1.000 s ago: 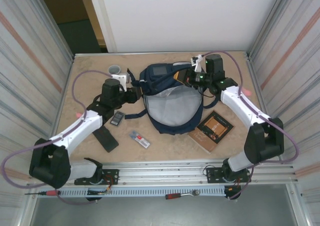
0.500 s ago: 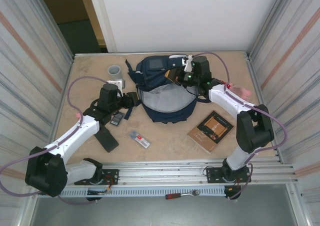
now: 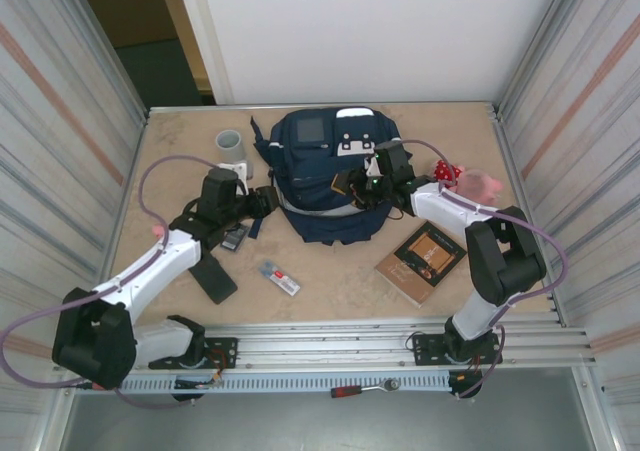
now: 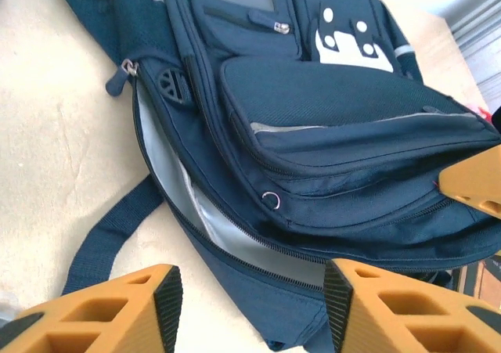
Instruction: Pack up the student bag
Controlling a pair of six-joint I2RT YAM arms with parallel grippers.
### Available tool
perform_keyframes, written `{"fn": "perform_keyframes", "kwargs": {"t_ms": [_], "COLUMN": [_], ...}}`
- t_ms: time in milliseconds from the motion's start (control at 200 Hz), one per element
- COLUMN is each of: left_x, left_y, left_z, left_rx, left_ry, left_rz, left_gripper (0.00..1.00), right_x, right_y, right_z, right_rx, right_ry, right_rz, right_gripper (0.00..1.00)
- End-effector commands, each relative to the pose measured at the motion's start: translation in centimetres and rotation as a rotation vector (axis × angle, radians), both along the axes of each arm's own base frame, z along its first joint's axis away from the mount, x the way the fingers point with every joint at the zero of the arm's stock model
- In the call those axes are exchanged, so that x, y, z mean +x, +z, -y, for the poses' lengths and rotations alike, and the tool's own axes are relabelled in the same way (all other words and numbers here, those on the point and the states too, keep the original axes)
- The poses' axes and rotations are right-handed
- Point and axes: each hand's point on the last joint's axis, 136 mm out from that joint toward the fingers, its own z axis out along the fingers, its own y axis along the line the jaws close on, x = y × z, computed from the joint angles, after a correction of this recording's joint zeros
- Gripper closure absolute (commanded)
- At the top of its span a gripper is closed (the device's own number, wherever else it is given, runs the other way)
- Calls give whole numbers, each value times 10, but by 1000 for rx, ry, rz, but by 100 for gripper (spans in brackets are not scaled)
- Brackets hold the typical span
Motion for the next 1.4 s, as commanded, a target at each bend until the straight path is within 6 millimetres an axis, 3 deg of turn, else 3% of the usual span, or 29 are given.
{"fn": "perform_keyframes", "kwargs": {"t_ms": [0,170,391,596,732,857,1062,1218,1393], "left_x": [-3,-1,1,1,-10,-27,-59,-81,-95], "left_y": [-10,-16,-15,-1,13,19,7,-10,-38], "left_z": [11,17,24,46,82,131,224,273,303], "left_rx": [-20,-6,127,154,119,52,-53,-64,-31], "left_ry": [-27,-37,-85,-166,-286,-407,-649,-780,-868], "left_rz": [-27,-31,-7,40,62,20,-150,-232,-329], "left_gripper": [48,48,48,47,49,50,53,53,54], "right_x": [-23,-40,-54,-80,-95,-115,-172,-193,-196], "right_y": [-21,-30,-13,1,20,19,-19,-46,-68], "right_z": [13,18,29,58,83,143,227,246,238], "right_rx": [-101,-139,-257,-377,-333,-308,-401,-372,-330], "right_ry": [32,67,111,129,95,-65,-307,-428,-439], "right_rz": [-106,-197,-217,-244,-229,-267,-406,-449,-497], "right_gripper": [50,41,34,29,30,30,30,29,31]}}
